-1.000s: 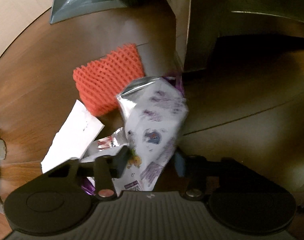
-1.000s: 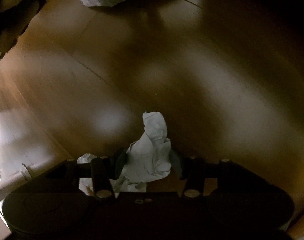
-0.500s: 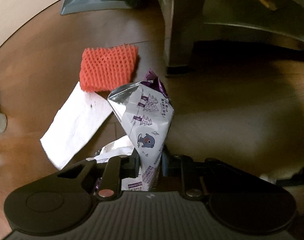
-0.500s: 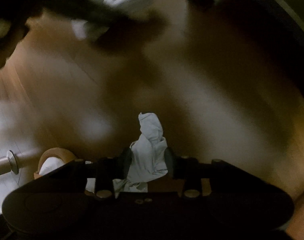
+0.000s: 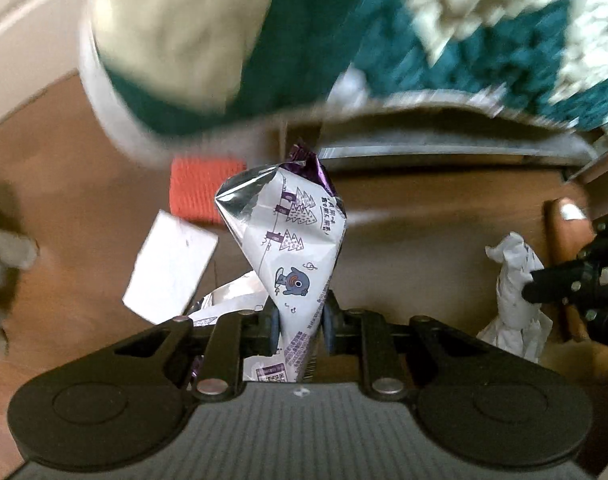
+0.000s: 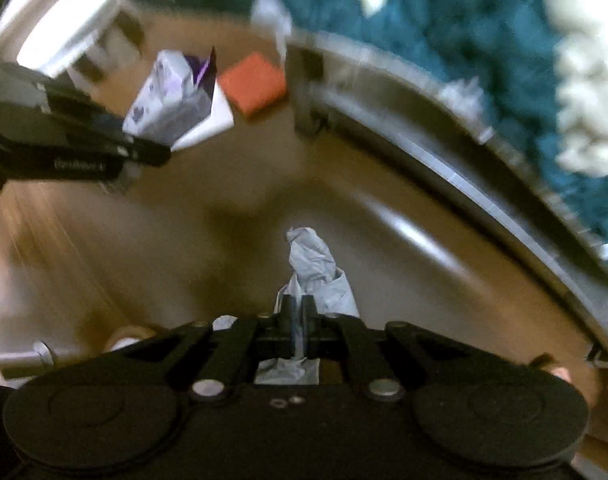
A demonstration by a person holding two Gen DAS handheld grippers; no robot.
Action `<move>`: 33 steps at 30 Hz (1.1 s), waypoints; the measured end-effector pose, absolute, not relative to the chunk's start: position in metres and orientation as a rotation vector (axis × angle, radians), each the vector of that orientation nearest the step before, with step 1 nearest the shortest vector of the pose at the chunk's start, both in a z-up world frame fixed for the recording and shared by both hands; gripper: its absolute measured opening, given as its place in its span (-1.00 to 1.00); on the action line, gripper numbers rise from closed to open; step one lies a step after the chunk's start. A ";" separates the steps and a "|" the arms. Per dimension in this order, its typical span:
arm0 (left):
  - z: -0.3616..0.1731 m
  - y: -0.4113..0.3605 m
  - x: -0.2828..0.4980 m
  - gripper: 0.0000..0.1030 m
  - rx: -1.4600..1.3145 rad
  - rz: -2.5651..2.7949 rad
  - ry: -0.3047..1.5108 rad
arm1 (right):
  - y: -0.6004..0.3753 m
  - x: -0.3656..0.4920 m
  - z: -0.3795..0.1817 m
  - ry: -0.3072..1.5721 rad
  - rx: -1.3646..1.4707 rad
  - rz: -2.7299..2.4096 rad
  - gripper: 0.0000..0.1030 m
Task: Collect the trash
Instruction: 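Carry the snack wrapper and tissue in both tools to the teal wastebasket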
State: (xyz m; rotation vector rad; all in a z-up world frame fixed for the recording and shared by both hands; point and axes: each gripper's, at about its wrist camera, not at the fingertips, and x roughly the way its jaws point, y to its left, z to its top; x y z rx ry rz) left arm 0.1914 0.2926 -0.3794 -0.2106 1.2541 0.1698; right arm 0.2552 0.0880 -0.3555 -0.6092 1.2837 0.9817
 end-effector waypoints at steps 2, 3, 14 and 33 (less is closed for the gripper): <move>-0.350 0.291 0.194 -0.62 -0.198 0.134 1.213 | 0.080 0.258 -0.325 1.239 -0.567 0.983 -0.93; -0.335 0.291 0.195 -0.62 -0.185 0.124 1.192 | 0.076 0.260 -0.310 1.220 -0.549 0.981 -0.93; -0.164 0.252 0.205 -0.62 -0.047 0.084 0.959 | 0.019 0.261 -0.140 0.934 -0.434 0.964 -0.94; 0.084 0.032 0.233 -0.61 0.135 -0.144 0.618 | -0.188 0.237 0.126 0.419 -0.391 0.823 -0.94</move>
